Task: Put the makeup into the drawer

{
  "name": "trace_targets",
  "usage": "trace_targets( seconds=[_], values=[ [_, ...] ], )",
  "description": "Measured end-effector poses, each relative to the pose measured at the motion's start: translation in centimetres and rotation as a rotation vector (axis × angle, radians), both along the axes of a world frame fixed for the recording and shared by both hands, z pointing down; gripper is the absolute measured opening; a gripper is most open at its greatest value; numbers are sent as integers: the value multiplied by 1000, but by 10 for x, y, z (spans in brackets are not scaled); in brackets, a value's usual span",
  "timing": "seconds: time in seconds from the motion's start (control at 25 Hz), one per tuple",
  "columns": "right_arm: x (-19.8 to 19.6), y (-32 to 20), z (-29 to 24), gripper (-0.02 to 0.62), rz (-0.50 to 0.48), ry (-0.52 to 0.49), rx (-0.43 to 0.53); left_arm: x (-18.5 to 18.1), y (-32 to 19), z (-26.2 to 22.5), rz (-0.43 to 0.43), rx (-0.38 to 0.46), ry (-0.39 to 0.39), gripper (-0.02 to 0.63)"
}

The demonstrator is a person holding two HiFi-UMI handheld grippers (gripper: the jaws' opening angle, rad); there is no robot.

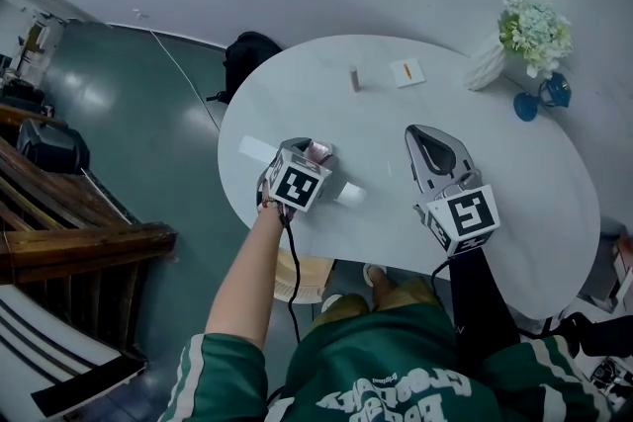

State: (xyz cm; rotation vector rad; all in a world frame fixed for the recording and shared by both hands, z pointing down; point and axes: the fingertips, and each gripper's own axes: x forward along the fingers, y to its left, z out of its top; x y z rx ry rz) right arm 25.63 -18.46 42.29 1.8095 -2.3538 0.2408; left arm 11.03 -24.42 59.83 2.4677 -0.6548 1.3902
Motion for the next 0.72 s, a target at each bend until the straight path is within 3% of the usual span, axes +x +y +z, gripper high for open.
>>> trace_targets(
  seconds=[0.36, 0.72],
  values=[
    [-7, 1, -29, 3, -8, 13, 57, 8, -10, -114, -121, 276, 251, 230],
    [-17, 3, -61, 3, -30, 16, 132, -6, 11, -203, -287, 457, 448, 230]
  ],
)
